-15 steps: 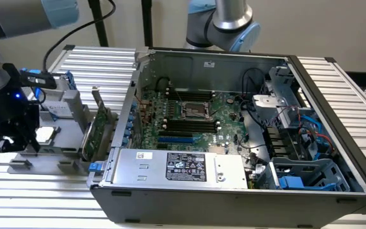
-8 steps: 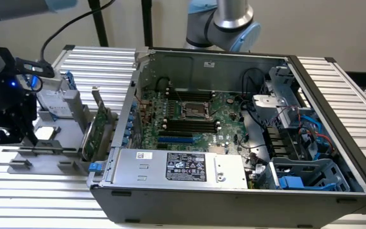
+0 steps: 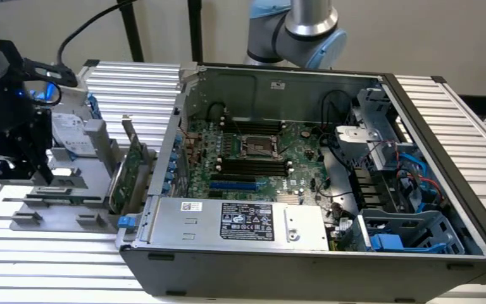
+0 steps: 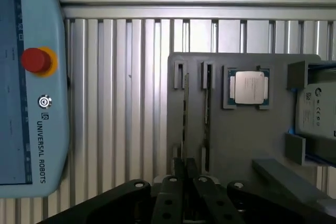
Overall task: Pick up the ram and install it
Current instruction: 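Pick up the ram and move it above insertion slot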
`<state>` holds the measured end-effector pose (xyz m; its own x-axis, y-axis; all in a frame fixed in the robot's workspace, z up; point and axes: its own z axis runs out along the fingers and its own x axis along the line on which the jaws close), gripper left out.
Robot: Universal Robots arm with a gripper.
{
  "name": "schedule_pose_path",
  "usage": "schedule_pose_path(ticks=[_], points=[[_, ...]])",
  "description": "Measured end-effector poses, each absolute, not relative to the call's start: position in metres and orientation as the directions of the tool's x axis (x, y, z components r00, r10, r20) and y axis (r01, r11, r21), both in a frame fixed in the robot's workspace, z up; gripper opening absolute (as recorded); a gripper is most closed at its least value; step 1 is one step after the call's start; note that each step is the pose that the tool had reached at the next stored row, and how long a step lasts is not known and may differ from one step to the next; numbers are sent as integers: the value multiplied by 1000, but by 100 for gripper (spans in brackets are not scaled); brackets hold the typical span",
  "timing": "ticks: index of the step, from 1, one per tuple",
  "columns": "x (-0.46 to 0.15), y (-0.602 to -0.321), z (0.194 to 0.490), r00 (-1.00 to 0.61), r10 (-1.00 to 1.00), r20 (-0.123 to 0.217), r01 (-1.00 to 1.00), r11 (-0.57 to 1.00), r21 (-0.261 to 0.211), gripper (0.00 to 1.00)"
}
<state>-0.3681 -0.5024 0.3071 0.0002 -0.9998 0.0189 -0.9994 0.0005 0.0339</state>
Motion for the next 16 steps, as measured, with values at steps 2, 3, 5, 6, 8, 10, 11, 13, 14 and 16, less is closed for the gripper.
schedule_pose_path(ticks=[2,3,5,6,8,10,11,13,14,16], points=[[-362,-502,313,0,-1000,18,-999,0,34,0],[-359,-502,315,0,-1000,17,-999,0,34,0],[-352,-503,321,1,-1000,16,-999,0,34,0],[-349,-503,323,1,-1000,15,-999,0,34,0],[-342,-503,328,1,-1000,13,-999,0,34,0],[-334,-503,333,1,-1000,11,-999,-1,34,0],[-330,-503,336,1,-1000,9,-999,-1,34,0],[-322,-503,340,1,-1000,7,-999,-1,34,0],[-318,-503,343,2,-1000,5,-999,-1,34,0],[-309,-503,348,2,-1000,2,-999,-2,34,0]])
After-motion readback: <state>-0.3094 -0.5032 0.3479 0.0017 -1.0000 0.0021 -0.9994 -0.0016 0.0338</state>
